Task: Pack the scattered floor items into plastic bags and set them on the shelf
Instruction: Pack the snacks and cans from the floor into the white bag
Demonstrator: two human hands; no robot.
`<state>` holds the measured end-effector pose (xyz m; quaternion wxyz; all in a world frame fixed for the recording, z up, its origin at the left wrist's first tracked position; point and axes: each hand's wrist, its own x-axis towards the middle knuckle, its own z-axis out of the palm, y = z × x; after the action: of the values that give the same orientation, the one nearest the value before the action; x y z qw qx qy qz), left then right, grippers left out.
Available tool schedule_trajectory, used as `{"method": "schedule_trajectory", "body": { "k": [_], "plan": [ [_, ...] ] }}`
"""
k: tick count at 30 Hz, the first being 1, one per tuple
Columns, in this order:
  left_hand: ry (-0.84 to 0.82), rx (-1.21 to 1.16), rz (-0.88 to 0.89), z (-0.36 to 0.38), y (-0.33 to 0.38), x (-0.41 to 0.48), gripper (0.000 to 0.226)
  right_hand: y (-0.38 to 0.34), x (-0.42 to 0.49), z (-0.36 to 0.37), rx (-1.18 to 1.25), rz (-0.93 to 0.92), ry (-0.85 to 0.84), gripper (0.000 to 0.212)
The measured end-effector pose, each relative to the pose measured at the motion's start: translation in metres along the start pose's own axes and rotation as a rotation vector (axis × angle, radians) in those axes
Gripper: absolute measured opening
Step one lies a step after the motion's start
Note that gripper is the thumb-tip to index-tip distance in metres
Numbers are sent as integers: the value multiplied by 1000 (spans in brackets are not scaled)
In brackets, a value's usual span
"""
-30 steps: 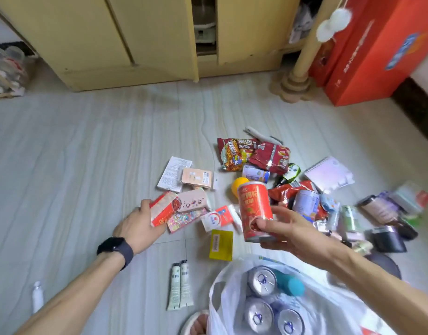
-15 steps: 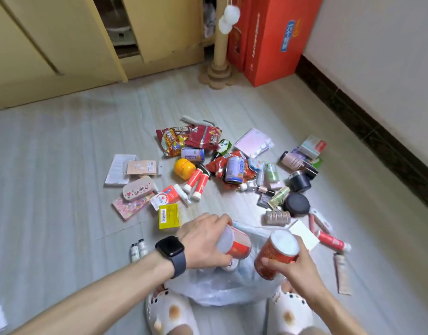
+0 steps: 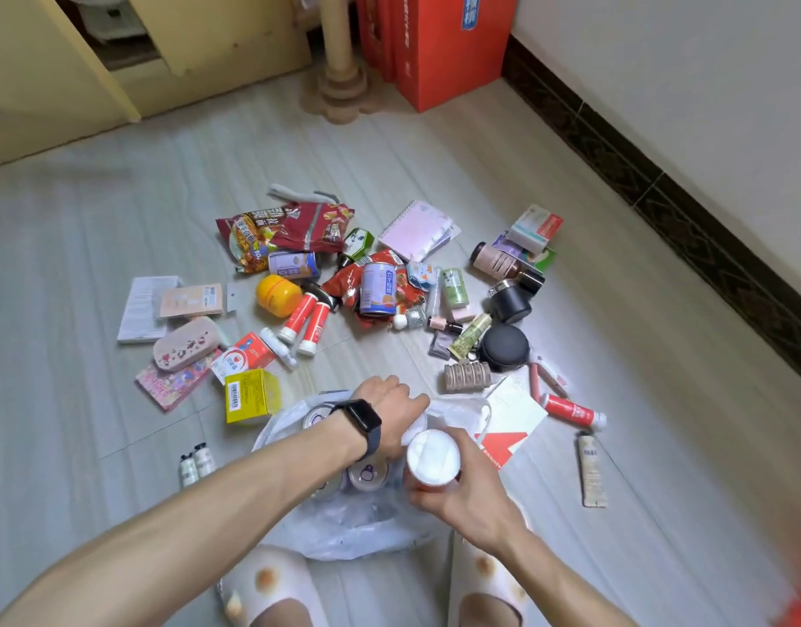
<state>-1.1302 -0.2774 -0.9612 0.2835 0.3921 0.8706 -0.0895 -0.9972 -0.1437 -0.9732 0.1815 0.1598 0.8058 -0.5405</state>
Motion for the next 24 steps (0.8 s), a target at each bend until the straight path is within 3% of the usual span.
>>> {"method": "schedule_trajectory", "body": {
  "k": [6,11,13,17,20,24],
  "plan": [
    [-23,-121,-46,21,-17,-2,58,6,19,4,-261,-177,-206,55],
    [-91,-322,-120,22,-23,-6,75,22,26,-2,-562,-198,-260,74],
    [-90,-346,-133,25,-23,-6,79,19,21,-2,-641,-220,-217,79],
    [-86,-353,-139,29,-24,-5,85,11,13,3,-575,-426,77,66],
    [5,-367,-119,33,-29,-10,83,8,21,10,-701,-456,57,63],
    [213,-381,-217,56,-31,-36,82,29,28,19,-898,-480,-45,61]
  ]
}}
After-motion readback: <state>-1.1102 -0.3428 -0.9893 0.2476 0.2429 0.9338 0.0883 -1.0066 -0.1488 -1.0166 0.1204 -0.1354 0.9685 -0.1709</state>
